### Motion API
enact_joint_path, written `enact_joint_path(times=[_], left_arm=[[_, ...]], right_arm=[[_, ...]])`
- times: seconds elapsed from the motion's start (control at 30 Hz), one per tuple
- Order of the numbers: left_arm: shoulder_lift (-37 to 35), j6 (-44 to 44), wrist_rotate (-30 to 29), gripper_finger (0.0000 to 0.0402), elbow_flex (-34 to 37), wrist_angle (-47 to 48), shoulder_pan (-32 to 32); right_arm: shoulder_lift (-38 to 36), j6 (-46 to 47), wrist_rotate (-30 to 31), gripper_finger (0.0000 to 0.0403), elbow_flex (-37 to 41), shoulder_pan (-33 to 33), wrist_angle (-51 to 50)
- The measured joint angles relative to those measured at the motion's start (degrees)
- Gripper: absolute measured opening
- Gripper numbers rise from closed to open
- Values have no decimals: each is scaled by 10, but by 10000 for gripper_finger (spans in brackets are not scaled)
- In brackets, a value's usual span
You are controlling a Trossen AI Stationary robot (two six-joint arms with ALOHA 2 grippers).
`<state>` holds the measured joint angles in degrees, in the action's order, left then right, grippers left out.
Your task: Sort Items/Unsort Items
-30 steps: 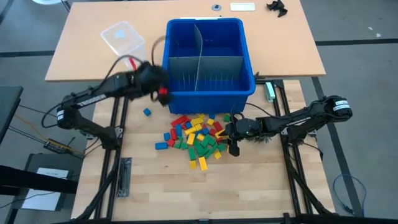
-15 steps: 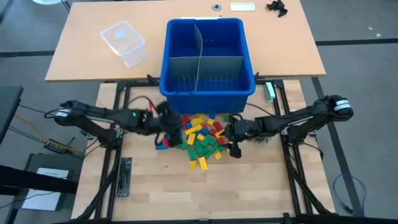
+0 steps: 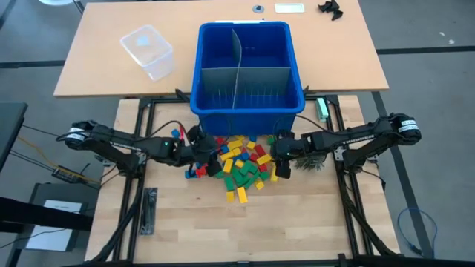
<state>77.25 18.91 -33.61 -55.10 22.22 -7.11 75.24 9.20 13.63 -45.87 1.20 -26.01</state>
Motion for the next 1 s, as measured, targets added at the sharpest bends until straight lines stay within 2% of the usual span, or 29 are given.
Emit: enact_joint_path(times=[0.17,0.27,0.43,0.53,0.7,0.8,1.0], left_arm=[[0,1,-43,168,20,-20,8],[0,-12,-58,168,45,-61,23],[0,-23,-62,168,77,-130,64],[0,-23,-62,168,86,-152,86],[0,-42,-61,168,85,-156,115],[0,-53,-61,168,85,-165,134],[0,-51,-59,168,85,-169,161]], right_arm=[[5,27,7,196,0,-21,31],[6,46,35,192,0,-33,44],[4,118,168,184,0,-44,23],[4,133,212,178,11,-49,45],[4,126,217,173,50,-79,103],[5,91,216,173,66,-110,139],[6,46,196,172,69,-141,177]])
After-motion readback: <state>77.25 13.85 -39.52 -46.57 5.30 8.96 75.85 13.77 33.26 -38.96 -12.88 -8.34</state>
